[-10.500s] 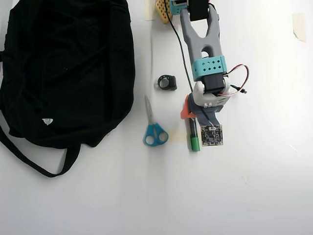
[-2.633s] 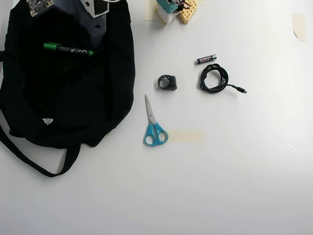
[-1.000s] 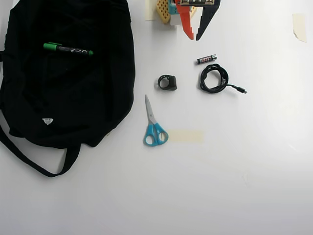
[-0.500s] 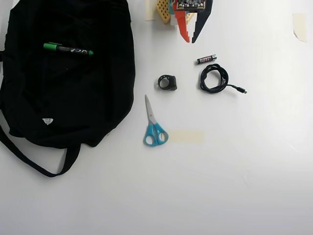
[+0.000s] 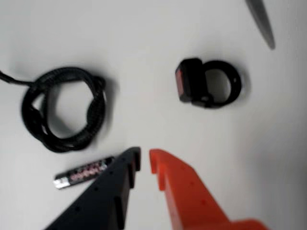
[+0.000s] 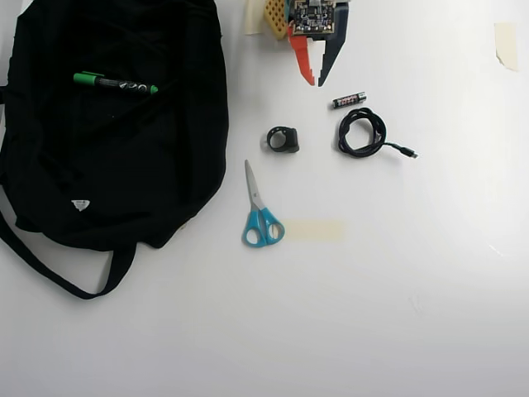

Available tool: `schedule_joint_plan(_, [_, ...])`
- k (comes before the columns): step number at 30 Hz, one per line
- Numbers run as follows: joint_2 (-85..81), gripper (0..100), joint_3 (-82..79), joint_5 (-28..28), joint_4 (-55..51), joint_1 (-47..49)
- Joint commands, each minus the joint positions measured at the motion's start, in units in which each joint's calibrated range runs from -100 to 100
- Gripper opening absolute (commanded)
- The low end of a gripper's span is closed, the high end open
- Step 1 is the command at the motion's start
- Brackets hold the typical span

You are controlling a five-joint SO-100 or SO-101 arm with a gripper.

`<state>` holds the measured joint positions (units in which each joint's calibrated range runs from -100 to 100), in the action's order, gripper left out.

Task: Put the green marker into the black bag

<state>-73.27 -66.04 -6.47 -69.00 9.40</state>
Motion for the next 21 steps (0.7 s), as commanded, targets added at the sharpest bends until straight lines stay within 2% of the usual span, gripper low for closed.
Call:
schedule_joint_plan(1, [-3.99, 2, -4.04, 0.28, 2.33, 0.02])
schedule_joint_plan(21, [-23.0, 2, -23.18, 0.34, 1.9, 1.37])
